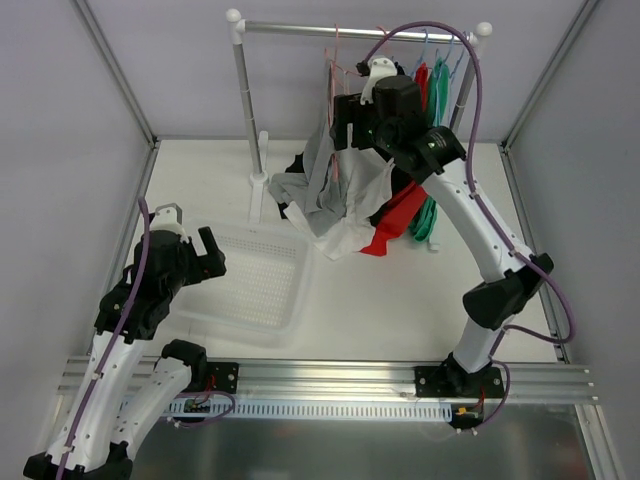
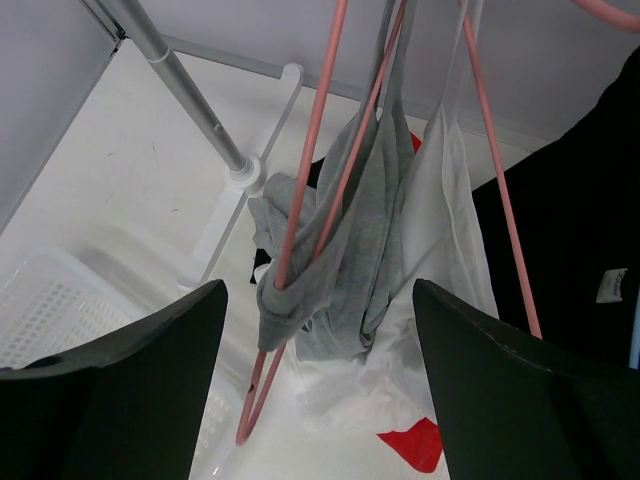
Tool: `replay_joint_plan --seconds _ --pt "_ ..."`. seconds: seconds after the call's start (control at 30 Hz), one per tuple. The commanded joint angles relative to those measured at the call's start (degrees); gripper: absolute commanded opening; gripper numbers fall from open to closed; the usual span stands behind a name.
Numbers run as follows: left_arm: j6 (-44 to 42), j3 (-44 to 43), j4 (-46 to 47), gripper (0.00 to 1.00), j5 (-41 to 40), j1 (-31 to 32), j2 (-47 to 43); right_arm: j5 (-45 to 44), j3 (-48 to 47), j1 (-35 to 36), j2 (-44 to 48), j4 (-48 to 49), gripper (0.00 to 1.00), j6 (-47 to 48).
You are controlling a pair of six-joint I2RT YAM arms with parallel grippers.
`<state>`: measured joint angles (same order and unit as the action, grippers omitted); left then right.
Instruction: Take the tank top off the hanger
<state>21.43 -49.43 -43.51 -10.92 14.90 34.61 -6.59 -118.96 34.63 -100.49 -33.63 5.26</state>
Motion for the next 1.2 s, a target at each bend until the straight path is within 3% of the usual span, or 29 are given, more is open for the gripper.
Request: replay_joint_plan --seconds 0.0,0.13,0.33,0.53,0.63,0.9,0.97,1.17 --pt "-1.3 0.0 1.8 0.99 1.2 -0.7 1.9 -2.9 -7.1 1.2 -2.1 1.5 0.80 1.5" --pt "-1.5 0.1 1.9 0.99 1.5 -0.6 2.2 -5.4 -10.2 1.7 -5.7 2.2 0.76 2.2" --pt "-1.6 0.2 2.1 0.99 2.0 -0.6 2.1 -12.9 -12.2 2.5 -11.8 5.5 0.52 4.7" --pt "-1.7 0.2 2.2 0.99 2.6 -0.6 2.0 -14.0 -12.4 3.2 -12.8 7.0 0.38 3.9" --pt "-1.7 0.2 2.4 0.99 2.9 -0.6 1.9 -14.6 -12.4 3.4 -12.8 7.3 0.23 3.3" --pt "-1.9 0.3 2.5 0.99 3.7 -0.7 1.8 -15.6 -12.4 4.2 -10.3 9.2 0.09 2.2" --pt "-2.0 0.4 2.6 0.99 3.8 -0.7 1.6 -16.3 -12.4 4.3 -9.7 9.9 0.01 2.5" --pt "-2.0 0.4 2.7 0.99 4.0 -0.6 1.3 -15.9 -13.2 4.2 -8.5 10.8 0.00 3.7"
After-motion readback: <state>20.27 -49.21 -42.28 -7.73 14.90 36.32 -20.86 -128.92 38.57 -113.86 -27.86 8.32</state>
